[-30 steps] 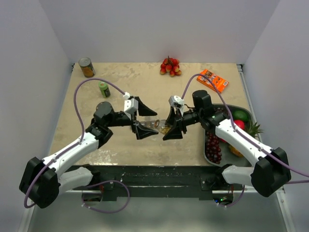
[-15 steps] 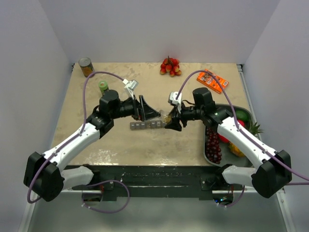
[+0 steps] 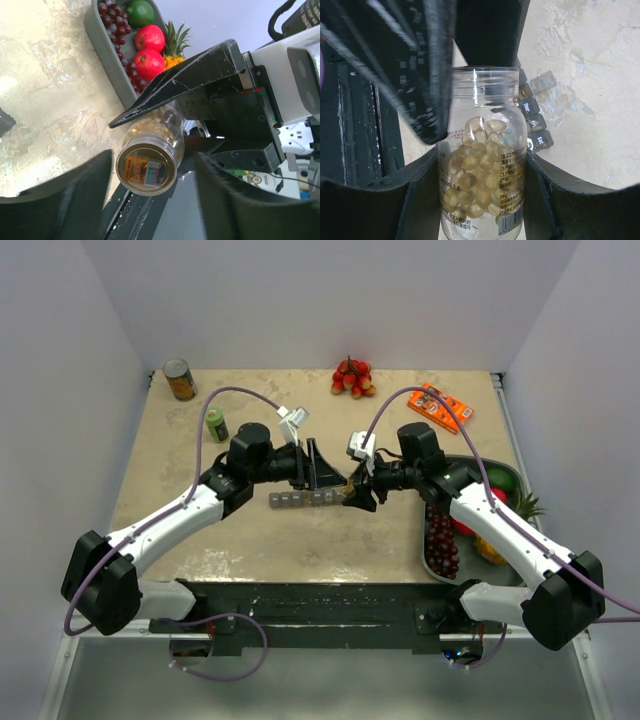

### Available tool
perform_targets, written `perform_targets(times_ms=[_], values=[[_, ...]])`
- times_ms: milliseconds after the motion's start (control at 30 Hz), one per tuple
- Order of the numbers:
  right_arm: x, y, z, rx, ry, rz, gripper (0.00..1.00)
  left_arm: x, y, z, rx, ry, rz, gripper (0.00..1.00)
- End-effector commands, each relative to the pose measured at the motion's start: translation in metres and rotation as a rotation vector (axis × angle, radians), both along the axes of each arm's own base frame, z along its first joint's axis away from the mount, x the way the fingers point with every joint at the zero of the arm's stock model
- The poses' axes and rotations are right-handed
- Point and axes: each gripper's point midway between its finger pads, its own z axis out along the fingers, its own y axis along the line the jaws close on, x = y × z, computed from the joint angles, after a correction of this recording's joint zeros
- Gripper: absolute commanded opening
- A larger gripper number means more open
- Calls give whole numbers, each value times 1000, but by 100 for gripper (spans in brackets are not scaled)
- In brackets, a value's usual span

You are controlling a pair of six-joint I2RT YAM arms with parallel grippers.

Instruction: Sort the pills into containers

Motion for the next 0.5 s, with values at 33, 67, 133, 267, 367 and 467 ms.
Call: perform_targets(times_ms=[33,67,133,267,367,467], values=[[5,5,25,39,-80,14,0,0,-8,25,-59,-46,-45,51],[4,6,24,40,-79,19,0,-1,-8,23,-54,-52,-50,42],[0,7,24,51,-67,33,0,-4,-8,21,-48,-63,-72,28],[-22,17,26,120,21,133,0,-20,-9,27,-73,-233,-209,13],[-57,28,41,253,167,297,0,-49,-9,36,-139,-467,-431,10],[-89,31,57,383,339,453,0,-86,-4,36,-182,-769,-659,13]])
